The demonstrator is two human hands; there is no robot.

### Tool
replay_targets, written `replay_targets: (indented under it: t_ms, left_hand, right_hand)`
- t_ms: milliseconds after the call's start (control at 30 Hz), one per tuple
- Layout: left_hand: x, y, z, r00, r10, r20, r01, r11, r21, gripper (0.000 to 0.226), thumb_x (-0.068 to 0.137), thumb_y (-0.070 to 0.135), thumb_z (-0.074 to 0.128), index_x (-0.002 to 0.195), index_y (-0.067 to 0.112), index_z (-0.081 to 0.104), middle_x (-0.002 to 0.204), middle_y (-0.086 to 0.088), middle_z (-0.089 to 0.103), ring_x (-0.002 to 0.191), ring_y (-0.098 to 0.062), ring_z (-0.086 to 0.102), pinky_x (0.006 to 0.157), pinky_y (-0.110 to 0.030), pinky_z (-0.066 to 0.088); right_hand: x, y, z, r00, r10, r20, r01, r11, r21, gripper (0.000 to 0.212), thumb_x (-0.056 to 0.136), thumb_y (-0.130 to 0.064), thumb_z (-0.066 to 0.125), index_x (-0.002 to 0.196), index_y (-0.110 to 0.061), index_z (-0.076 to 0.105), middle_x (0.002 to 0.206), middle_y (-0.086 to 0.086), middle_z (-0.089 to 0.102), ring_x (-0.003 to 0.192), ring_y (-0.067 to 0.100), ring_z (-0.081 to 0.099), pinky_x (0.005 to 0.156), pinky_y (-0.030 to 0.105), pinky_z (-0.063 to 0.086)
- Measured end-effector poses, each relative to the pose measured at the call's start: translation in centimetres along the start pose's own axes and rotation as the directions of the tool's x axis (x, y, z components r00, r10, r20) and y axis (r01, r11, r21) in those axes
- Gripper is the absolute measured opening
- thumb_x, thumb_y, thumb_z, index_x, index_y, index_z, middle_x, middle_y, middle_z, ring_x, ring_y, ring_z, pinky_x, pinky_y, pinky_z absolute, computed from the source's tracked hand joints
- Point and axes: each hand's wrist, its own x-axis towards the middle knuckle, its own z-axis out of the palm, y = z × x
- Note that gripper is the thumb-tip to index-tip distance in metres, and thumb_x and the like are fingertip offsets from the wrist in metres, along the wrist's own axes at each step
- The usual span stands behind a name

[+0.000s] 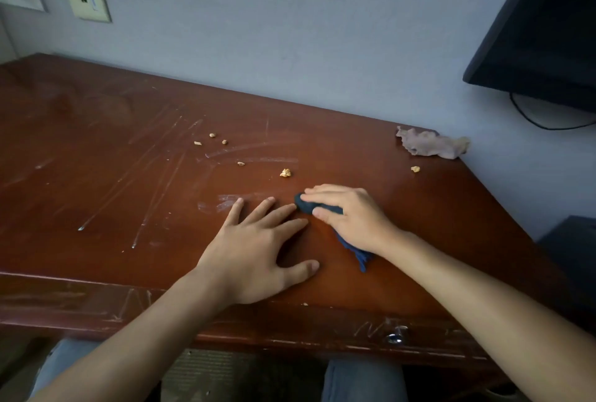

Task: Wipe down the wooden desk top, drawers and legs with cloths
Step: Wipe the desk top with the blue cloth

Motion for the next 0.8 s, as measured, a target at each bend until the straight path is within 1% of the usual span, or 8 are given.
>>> replay_targets:
  t_ms: [67, 100, 167, 267, 333, 500, 633, 800]
  left_hand:
    - [0.2, -0.4, 0.1, 0.981, -0.021, -0.194, 0.002, 0.995, -0.096, 0.048, 0.096, 0.060, 0.050, 0.136, 0.037, 0.061, 0.149, 0.016, 0.050, 0.143, -0.016, 0.042, 0.119, -0.044, 0.033]
    - [0.7, -0.7, 0.1, 0.953, -0.041, -0.301, 0.007, 0.993, -0.114, 0.031, 0.096, 0.045, 0.057, 0.120, 0.030, 0.069, 0.128, 0.008, 0.062, 0.125, -0.020, 0.056, 0.103, -0.041, 0.047]
    - [2.9, -1.4, -0.3, 0.902, -0.098, -0.420, 0.056, 0.992, -0.112, 0.016, 0.095, 0.025, 0.060, 0.106, 0.017, 0.069, 0.105, -0.002, 0.061, 0.103, -0.029, 0.061, 0.082, -0.044, 0.055]
    - [8.0, -2.8, -1.7, 0.926, -0.166, -0.340, 0.168, 0.986, -0.022, 0.033, 0.100, 0.026, 0.057, 0.128, 0.010, 0.060, 0.123, -0.013, 0.058, 0.117, -0.037, 0.058, 0.093, -0.049, 0.052]
    - [11.1, -3.6, -2.3, 0.957, -0.173, -0.231, 0.188, 0.981, 0.043, 0.040, 0.102, 0.034, 0.058, 0.133, 0.009, 0.058, 0.130, -0.017, 0.056, 0.124, -0.039, 0.055, 0.099, -0.050, 0.049]
    - [15.7, -3.8, -2.8, 0.982, -0.149, -0.116, 0.158, 0.985, 0.075, 0.016, 0.095, 0.024, 0.069, 0.102, 0.013, 0.078, 0.103, -0.015, 0.073, 0.098, -0.039, 0.069, 0.083, -0.046, 0.058]
    - [19.2, -1.1, -4.5, 0.991, -0.023, -0.129, 0.024, 1.000, 0.004, 0.016, 0.092, 0.018, 0.074, 0.101, 0.006, 0.079, 0.101, -0.011, 0.077, 0.097, -0.030, 0.071, 0.088, -0.042, 0.056]
    - [25.2, 5.8, -5.3, 0.976, 0.208, -0.069, -0.210, 0.977, -0.034, 0.022, 0.087, 0.019, 0.081, 0.109, 0.015, 0.078, 0.106, -0.003, 0.076, 0.099, -0.024, 0.068, 0.087, -0.033, 0.052]
  right_hand:
    - [-1.2, -0.1, 0.0, 1.000, -0.009, 0.004, 0.009, 1.000, 0.006, 0.036, 0.097, -0.016, 0.070, 0.131, -0.025, 0.070, 0.137, -0.008, 0.065, 0.132, 0.003, 0.053, 0.115, 0.016, 0.034]
    - [-1.6, -0.1, 0.1, 1.000, -0.012, -0.012, 0.012, 1.000, -0.006, 0.035, 0.097, -0.018, 0.069, 0.132, -0.025, 0.070, 0.137, -0.007, 0.065, 0.131, 0.005, 0.054, 0.115, 0.021, 0.037]
    - [-1.8, -0.1, 0.5, 0.997, -0.010, -0.073, 0.006, 0.999, -0.051, 0.035, 0.099, -0.023, 0.066, 0.133, -0.025, 0.069, 0.137, -0.007, 0.065, 0.130, 0.008, 0.056, 0.113, 0.029, 0.042]
    - [-1.9, -0.4, 0.9, 0.988, 0.046, -0.149, -0.059, 0.995, -0.083, 0.042, 0.098, -0.037, 0.061, 0.138, -0.026, 0.064, 0.141, -0.006, 0.061, 0.132, 0.013, 0.054, 0.111, 0.039, 0.045]
    - [-2.2, -0.6, 0.8, 0.981, 0.071, -0.182, -0.089, 0.992, -0.091, 0.043, 0.096, -0.043, 0.057, 0.136, -0.027, 0.063, 0.137, -0.008, 0.062, 0.128, 0.014, 0.055, 0.105, 0.041, 0.049]
    - [-2.4, -0.9, 0.8, 0.973, 0.066, -0.223, -0.096, 0.987, -0.126, 0.033, 0.097, -0.041, 0.058, 0.126, -0.027, 0.067, 0.123, -0.011, 0.066, 0.113, 0.012, 0.060, 0.093, 0.037, 0.052]
    - [-2.3, -0.7, 1.1, 0.970, 0.064, -0.235, -0.094, 0.989, -0.118, 0.034, 0.097, -0.043, 0.058, 0.126, -0.027, 0.068, 0.121, -0.010, 0.068, 0.112, 0.012, 0.061, 0.091, 0.035, 0.054]
    - [-2.2, -0.8, 1.1, 0.962, 0.047, -0.269, -0.089, 0.986, -0.144, 0.033, 0.095, -0.041, 0.059, 0.119, -0.023, 0.070, 0.112, -0.006, 0.071, 0.105, 0.016, 0.063, 0.085, 0.035, 0.055]
